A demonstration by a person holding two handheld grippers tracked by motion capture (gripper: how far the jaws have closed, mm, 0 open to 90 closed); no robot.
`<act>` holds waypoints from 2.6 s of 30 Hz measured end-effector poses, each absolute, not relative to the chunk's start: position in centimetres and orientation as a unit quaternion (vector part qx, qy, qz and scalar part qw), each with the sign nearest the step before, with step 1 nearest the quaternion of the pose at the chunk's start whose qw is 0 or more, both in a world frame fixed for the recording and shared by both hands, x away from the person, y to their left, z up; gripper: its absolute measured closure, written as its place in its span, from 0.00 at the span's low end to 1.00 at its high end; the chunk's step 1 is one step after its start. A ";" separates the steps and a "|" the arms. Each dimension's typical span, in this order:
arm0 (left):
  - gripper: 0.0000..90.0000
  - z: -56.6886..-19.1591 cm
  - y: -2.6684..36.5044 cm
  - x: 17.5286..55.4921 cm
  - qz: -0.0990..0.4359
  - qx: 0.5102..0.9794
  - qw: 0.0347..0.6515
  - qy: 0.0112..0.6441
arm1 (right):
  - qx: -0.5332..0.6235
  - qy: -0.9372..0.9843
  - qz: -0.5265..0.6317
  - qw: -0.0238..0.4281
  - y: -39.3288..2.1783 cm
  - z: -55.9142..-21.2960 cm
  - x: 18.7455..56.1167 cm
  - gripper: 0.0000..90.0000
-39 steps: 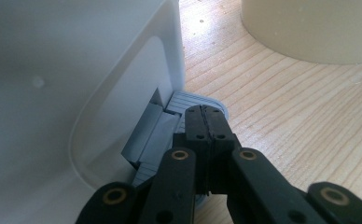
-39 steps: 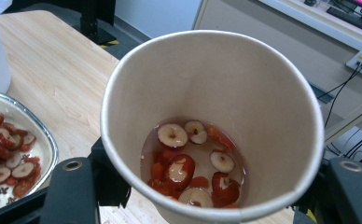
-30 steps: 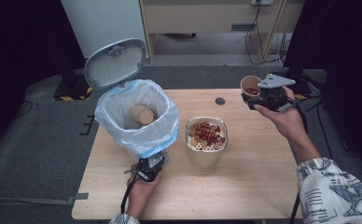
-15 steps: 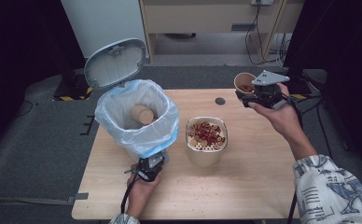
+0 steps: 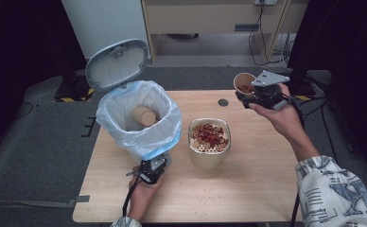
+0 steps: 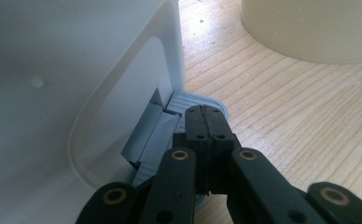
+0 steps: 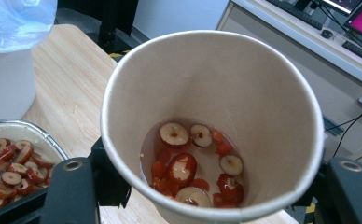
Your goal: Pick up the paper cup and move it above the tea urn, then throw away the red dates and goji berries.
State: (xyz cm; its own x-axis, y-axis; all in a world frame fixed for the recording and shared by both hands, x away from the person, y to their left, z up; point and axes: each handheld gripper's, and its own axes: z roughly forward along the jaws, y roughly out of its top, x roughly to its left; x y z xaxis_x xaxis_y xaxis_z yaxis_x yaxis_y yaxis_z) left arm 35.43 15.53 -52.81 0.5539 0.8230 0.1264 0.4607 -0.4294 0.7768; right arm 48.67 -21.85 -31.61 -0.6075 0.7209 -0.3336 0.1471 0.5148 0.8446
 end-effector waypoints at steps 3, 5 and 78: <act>0.99 -52.8 15.5 35.4 0.254 0.806 0.356 0.399 | 0.268 0.798 0.411 0.351 -21.6 -31.5 48.7 0.37; 0.99 -52.8 15.5 35.4 0.254 0.806 0.356 0.398 | 0.265 0.799 0.409 0.352 -21.4 -31.5 48.6 0.37; 0.99 -52.7 15.6 35.4 0.254 0.811 0.349 0.395 | 0.125 0.837 0.324 0.424 -16.0 -31.6 46.5 0.37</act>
State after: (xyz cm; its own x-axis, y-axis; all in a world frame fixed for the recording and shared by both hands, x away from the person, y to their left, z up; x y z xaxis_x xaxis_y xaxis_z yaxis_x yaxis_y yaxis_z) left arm 35.43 15.56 -52.70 0.5590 0.8179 0.1363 0.4640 -0.4448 0.7661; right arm 46.51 -16.00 -31.55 -0.6095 0.4835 -0.6282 -0.0658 0.7589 0.6479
